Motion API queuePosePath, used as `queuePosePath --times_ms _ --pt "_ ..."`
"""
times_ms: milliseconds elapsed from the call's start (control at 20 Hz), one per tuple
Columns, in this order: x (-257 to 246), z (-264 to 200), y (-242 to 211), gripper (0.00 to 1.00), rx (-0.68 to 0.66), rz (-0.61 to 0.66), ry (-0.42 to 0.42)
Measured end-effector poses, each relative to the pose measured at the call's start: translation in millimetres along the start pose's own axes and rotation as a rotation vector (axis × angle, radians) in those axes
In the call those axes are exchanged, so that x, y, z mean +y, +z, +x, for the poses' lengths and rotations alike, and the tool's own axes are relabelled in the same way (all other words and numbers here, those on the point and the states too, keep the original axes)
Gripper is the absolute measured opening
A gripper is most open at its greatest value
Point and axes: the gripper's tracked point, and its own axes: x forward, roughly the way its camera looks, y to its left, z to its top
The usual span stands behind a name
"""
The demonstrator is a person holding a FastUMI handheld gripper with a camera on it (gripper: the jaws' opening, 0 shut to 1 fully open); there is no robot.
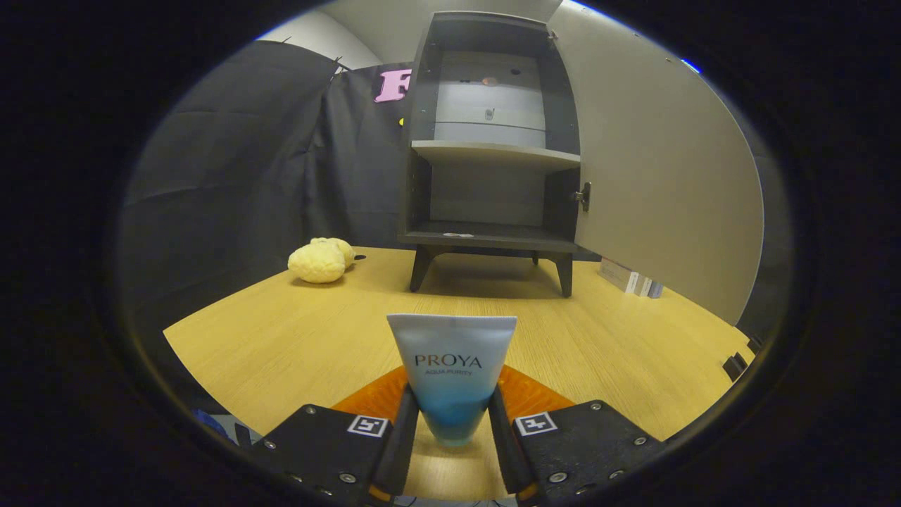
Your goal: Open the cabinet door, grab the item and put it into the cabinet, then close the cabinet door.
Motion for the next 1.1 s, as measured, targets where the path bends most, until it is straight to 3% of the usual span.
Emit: queuePosePath --times_ms 350,550,1100 --pt "-20 6 74 0.51 -0.022 -0.01 -0.023" --pt "-29 14 139 0.51 -0.053 0.022 -0.04" --pt "-33 63 322 0.51 -0.178 0.013 0.035"
